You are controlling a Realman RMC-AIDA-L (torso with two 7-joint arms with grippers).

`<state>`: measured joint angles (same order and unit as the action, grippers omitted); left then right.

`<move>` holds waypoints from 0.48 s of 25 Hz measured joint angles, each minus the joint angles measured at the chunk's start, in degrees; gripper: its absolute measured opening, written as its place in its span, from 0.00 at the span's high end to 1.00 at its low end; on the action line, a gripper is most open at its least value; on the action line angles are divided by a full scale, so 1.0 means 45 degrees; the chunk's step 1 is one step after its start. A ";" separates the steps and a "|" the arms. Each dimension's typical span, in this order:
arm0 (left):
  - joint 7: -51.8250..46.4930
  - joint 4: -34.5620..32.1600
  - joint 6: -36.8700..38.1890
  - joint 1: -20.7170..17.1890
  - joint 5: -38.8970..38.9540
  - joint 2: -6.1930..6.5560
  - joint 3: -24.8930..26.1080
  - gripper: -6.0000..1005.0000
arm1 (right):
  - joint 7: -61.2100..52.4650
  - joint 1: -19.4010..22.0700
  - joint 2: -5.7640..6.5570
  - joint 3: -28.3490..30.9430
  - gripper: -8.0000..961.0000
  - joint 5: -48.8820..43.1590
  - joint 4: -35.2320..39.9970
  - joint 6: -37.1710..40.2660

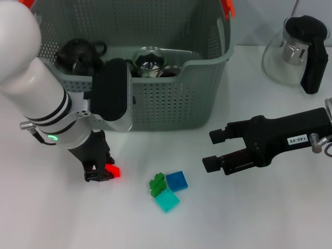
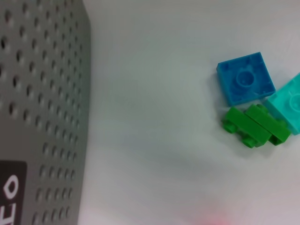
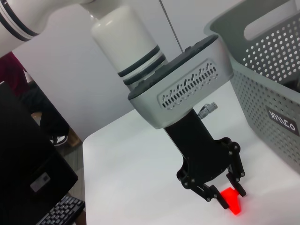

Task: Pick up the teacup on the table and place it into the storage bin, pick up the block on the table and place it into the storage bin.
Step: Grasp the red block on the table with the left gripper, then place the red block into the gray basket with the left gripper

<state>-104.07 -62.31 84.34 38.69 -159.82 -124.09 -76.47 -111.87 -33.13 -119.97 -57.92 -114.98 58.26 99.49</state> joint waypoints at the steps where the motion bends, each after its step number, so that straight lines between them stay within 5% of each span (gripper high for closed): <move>1: -0.0027 -0.0003 0.0015 0.0008 -0.0004 0.0006 0.0012 0.72 | 0.0023 0.0003 0.0000 0.0000 0.04 0.0001 0.0000 0.0001; 5: -0.0134 -0.0416 0.0560 0.0047 0.0062 0.0035 0.0532 0.72 | 0.0134 0.0044 0.0032 0.0018 0.04 -0.0018 0.0004 0.0024; 12: -0.0044 -0.2485 0.3693 -0.0023 0.1826 0.0028 0.3573 0.72 | 0.0136 0.0200 0.0420 -0.0050 0.04 -0.0118 -0.0298 0.0186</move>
<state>-104.27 -73.49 100.96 38.59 -151.60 -123.96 -60.40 -111.26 -32.23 -118.08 -58.14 -115.51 56.92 100.32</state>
